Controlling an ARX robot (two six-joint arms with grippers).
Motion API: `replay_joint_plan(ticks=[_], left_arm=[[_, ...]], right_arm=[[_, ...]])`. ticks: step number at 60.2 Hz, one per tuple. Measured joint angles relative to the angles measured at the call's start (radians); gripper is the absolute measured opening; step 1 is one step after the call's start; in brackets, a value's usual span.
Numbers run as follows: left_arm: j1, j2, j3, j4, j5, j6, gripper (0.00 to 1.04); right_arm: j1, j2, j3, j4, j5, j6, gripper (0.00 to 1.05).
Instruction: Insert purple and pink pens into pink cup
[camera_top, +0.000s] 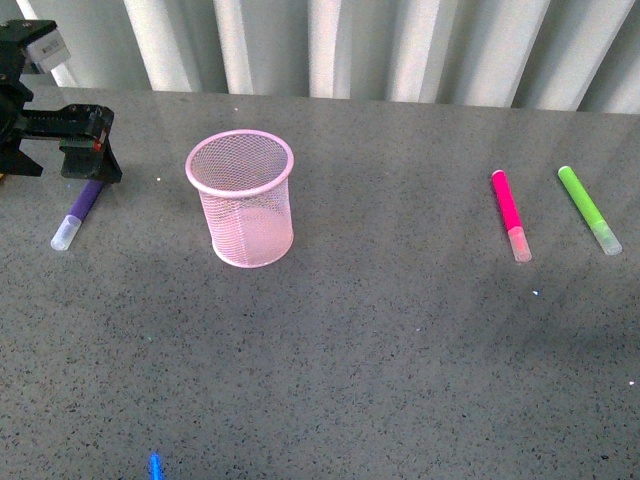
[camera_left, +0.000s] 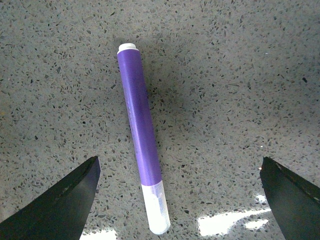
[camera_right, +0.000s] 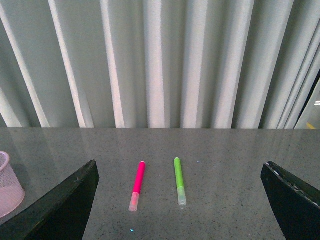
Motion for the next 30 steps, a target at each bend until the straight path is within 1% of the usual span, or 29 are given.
replay_joint_plan(ticks=[19,30], left_arm=[[-0.002,0.07,0.048,0.006,-0.038,0.018,0.98],[-0.002,0.103,0.073,0.004,-0.043,0.026,0.98]], right_arm=[[0.0,0.0,0.0,0.0,0.0,0.0,0.98],[0.0,0.0,0.0,0.0,0.0,0.0,0.98]])
